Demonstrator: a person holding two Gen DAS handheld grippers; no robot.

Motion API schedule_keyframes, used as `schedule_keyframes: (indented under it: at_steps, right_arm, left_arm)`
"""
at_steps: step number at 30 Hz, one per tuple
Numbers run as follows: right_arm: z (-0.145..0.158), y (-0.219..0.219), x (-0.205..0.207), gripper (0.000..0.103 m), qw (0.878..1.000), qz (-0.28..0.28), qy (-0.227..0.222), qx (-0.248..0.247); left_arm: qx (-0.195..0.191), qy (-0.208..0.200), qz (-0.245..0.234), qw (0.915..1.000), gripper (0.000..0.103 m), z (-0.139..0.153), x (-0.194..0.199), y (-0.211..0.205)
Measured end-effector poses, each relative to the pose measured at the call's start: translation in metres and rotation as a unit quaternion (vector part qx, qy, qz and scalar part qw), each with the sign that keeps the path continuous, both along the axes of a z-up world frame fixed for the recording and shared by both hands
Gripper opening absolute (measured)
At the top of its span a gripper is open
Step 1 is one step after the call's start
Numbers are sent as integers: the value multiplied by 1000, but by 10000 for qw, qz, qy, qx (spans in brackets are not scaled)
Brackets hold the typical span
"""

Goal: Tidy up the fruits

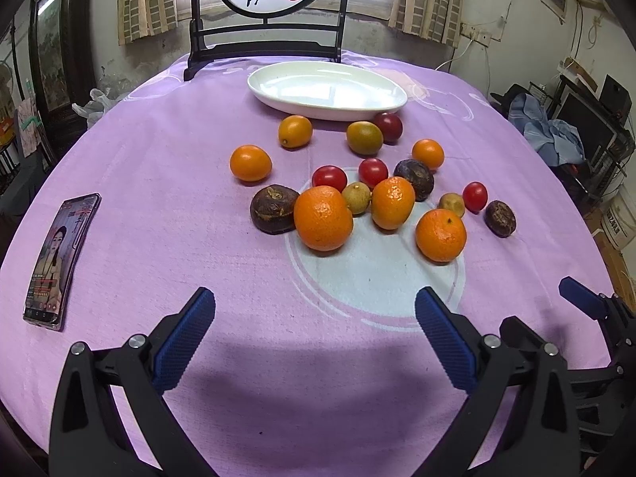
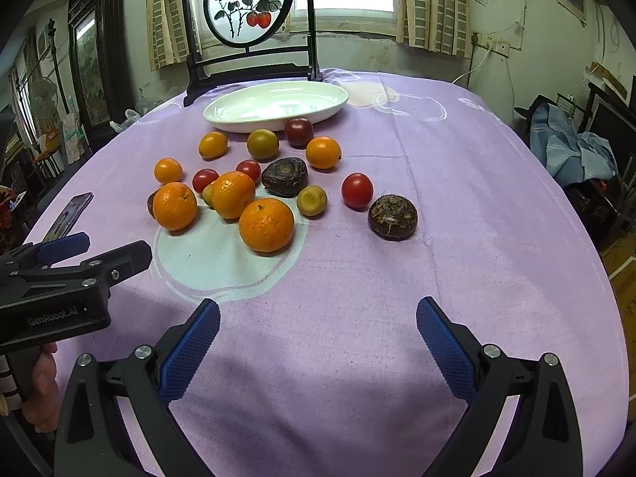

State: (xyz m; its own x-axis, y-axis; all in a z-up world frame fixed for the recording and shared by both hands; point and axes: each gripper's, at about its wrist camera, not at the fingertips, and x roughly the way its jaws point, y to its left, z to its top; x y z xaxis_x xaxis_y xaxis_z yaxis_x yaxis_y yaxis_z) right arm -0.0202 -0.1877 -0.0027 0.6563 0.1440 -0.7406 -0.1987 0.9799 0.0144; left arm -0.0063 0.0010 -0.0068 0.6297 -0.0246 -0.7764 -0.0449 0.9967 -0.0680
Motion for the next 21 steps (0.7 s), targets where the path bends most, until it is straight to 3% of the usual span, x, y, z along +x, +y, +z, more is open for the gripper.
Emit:
schedule_keyframes:
  at_steps: [21]
  right_arm:
    - [-1, 2, 1, 100, 10000, 59, 36, -5]
  left_arm:
    - [-22, 10, -15, 10000, 99, 1, 0, 1]
